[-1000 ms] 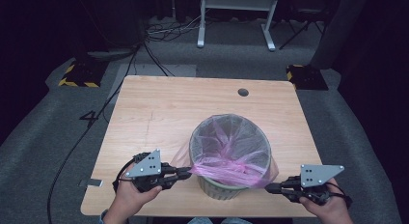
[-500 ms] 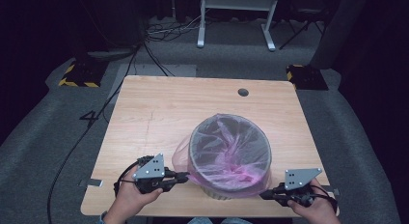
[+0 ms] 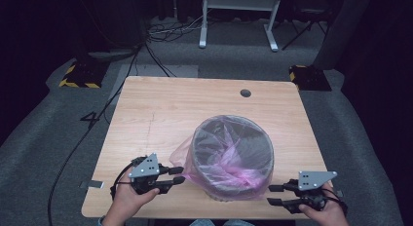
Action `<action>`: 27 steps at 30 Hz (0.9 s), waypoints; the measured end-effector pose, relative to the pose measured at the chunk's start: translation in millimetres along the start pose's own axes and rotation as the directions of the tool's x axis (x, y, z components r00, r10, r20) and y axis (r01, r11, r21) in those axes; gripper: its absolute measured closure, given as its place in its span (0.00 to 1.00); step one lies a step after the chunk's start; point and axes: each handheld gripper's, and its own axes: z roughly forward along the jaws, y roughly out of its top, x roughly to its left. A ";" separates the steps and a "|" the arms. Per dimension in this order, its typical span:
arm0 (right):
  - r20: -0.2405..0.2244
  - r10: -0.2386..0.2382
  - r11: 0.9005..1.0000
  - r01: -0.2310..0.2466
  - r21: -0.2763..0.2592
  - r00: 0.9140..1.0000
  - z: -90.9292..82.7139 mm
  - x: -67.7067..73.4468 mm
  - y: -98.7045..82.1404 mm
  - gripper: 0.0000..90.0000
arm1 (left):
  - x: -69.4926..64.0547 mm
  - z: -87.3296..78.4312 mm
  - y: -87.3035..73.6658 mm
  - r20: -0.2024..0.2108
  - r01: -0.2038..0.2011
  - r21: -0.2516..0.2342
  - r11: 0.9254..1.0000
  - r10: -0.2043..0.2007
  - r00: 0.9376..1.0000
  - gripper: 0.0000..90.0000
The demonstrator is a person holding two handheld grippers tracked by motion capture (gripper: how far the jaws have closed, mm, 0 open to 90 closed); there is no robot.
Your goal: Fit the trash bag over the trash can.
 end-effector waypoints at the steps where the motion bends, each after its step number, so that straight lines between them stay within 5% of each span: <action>1: 0.013 -0.001 1.000 0.002 -0.021 1.000 -5.6 -0.7 1.8 0.52 | -1.3 -2.2 1.7 -0.018 -0.011 0.000 1.000 0.011 1.000 0.59; 4: 0.059 0.003 0.998 0.001 -0.057 0.998 -19.3 -2.7 5.9 0.50 | -5.5 -5.2 6.0 -0.042 -0.036 0.022 0.999 0.037 0.998 0.45; 9: 0.133 0.012 0.996 0.000 -0.090 0.991 -19.6 -8.0 12.9 0.31 | -9.4 -6.2 15.7 -0.045 -0.037 0.021 0.999 0.038 0.998 0.29; 16: 0.127 -0.010 0.990 0.028 -0.141 0.992 -4.3 -14.4 36.1 0.23 | -7.8 15.6 27.9 -0.033 -0.043 0.039 0.998 0.045 0.998 0.24; 20: 0.094 -0.041 0.992 0.052 -0.115 0.995 4.4 -17.2 46.9 0.39 | -13.6 23.1 31.0 -0.004 -0.060 0.039 0.997 0.061 0.998 0.25; 27: 0.063 -0.063 0.993 0.069 -0.094 0.996 2.9 -24.6 48.6 0.98 | -15.1 27.6 30.3 -0.009 -0.085 0.048 0.995 0.085 0.996 0.34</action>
